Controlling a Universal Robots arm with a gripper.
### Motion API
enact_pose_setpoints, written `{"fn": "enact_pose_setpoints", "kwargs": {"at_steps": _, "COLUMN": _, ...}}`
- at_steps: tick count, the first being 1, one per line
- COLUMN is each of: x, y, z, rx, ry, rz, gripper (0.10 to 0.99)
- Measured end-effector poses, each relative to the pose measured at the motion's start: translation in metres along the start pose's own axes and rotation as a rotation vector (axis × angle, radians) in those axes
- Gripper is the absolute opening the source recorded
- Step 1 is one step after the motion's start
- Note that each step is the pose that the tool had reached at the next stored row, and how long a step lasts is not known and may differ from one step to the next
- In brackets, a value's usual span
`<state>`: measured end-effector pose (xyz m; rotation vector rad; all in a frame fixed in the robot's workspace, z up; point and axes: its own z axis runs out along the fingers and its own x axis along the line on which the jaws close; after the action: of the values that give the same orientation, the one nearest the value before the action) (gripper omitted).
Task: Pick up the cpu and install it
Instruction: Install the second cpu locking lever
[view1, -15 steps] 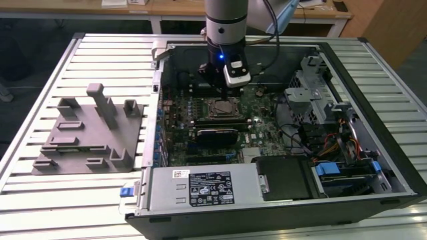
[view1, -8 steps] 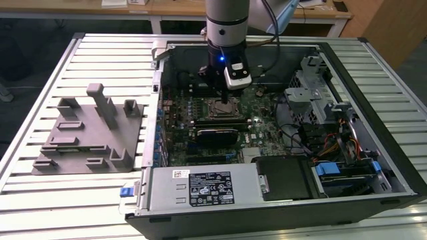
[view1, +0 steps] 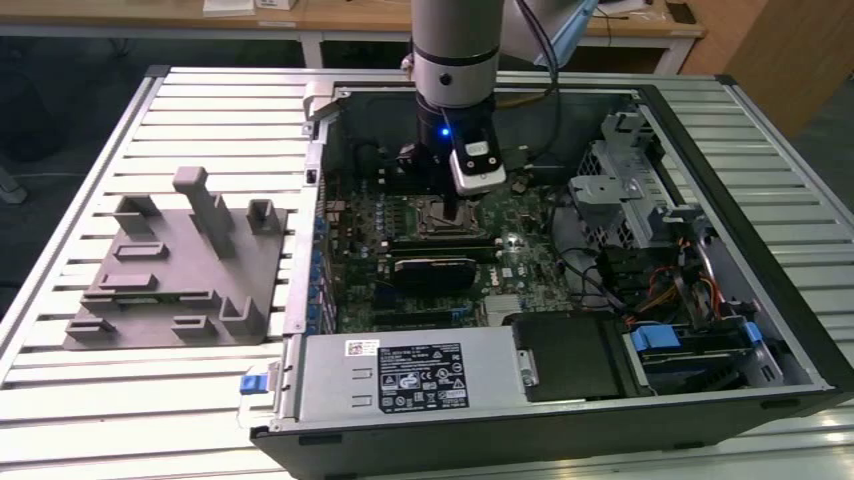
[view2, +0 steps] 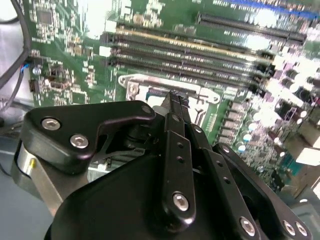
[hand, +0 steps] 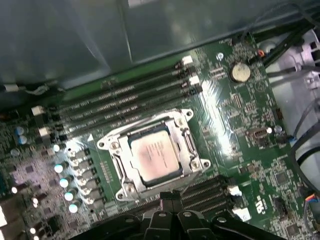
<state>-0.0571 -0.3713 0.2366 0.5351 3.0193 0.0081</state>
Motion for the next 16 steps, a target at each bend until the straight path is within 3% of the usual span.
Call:
{"fn": "enact_pose_setpoints", "kwargs": {"at_steps": 6, "x": -0.0024, "y": -0.0074, "z": 0.0045, "rx": 0.001, "ry": 0.0037, "rz": -0.003, "gripper": 0.106}}
{"fn": "enact_pose_setpoints", "kwargs": {"at_steps": 10, "x": -0.002, "y": -0.0084, "z": 0.0081, "rx": 0.002, "ry": 0.0128, "rz": -0.027, "gripper": 0.106}}
{"fn": "enact_pose_setpoints", "kwargs": {"at_steps": 16, "x": -0.0019, "y": -0.0085, "z": 0.0082, "rx": 0.002, "ry": 0.0137, "rz": -0.032, "gripper": 0.106}}
